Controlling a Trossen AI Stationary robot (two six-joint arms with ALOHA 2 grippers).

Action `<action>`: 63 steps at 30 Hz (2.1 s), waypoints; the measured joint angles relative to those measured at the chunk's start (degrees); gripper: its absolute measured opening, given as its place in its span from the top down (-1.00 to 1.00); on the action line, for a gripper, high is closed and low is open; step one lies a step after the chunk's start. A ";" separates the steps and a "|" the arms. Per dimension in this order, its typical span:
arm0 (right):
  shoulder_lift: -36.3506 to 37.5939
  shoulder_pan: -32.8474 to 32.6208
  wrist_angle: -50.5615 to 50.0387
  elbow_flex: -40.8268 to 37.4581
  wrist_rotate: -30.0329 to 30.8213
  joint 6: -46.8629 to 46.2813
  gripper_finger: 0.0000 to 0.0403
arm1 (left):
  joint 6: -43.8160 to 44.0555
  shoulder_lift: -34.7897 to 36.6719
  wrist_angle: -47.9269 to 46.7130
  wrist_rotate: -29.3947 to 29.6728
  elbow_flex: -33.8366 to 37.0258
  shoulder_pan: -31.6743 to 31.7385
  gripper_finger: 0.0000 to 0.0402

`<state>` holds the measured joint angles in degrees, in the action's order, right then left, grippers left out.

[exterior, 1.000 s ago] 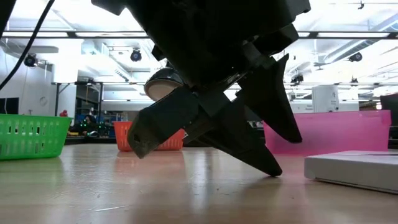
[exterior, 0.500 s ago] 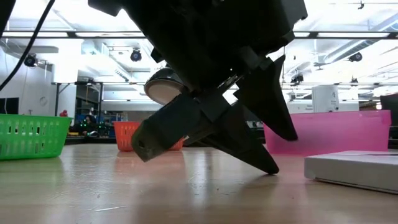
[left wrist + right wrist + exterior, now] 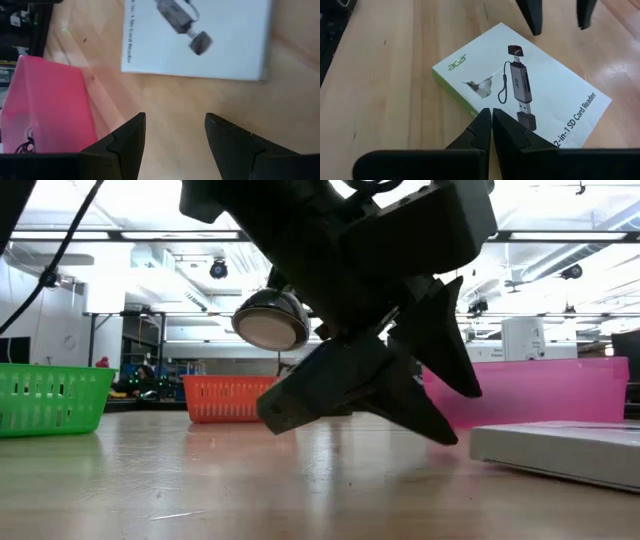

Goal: Pick and place items into bin
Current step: Stack the card reader box on top of the card reader box in the orange bin

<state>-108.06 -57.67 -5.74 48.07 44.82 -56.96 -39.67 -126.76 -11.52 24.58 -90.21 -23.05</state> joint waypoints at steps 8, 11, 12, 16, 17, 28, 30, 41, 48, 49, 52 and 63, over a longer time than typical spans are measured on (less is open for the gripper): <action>-2.81 -0.31 1.43 0.14 -2.07 -4.59 0.96 | -0.81 0.00 0.23 0.02 0.51 1.26 0.06; -2.59 -1.21 1.39 0.09 -2.63 -4.86 0.96 | -1.45 0.00 0.27 0.02 0.68 1.36 0.06; -2.50 -1.61 1.34 0.09 -5.25 -5.16 0.96 | -1.51 0.00 0.38 -0.01 0.68 1.36 0.06; -2.66 -2.24 1.34 -0.18 -7.51 -6.37 0.96 | -2.96 0.00 0.63 -0.11 0.68 1.35 0.06; -2.74 -2.38 1.40 -0.28 -6.39 -6.41 0.96 | -4.16 0.00 0.98 -0.26 0.82 1.36 0.06; -1.01 -2.25 1.65 -0.53 -6.25 -3.03 0.96 | -7.22 0.00 3.92 -0.49 1.92 1.24 0.06; -0.53 -2.25 1.47 -0.58 -6.11 -2.19 0.96 | -7.09 0.16 3.05 0.13 1.92 1.09 0.06; 0.12 -4.66 5.48 3.04 5.11 16.01 0.96 | 10.05 8.27 -2.58 -0.75 2.60 -0.64 0.06; -0.12 -4.46 6.34 9.82 4.76 28.67 0.96 | 16.76 12.77 -5.74 -3.16 2.62 -4.32 0.06; -0.12 -4.38 6.37 10.22 4.54 29.62 0.96 | 17.78 12.93 -6.04 -5.02 2.62 -4.85 0.06; -0.12 -4.20 6.14 10.65 4.41 30.56 0.96 | 19.73 13.05 -6.44 -7.83 2.62 -6.45 0.06; -0.14 -0.93 11.11 8.82 -7.19 33.63 0.75 | 24.34 13.13 -7.53 -7.59 5.81 -7.34 0.06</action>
<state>-108.20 -58.60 5.37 56.88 37.63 -23.33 -15.33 -113.62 -19.05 16.99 -84.40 -30.39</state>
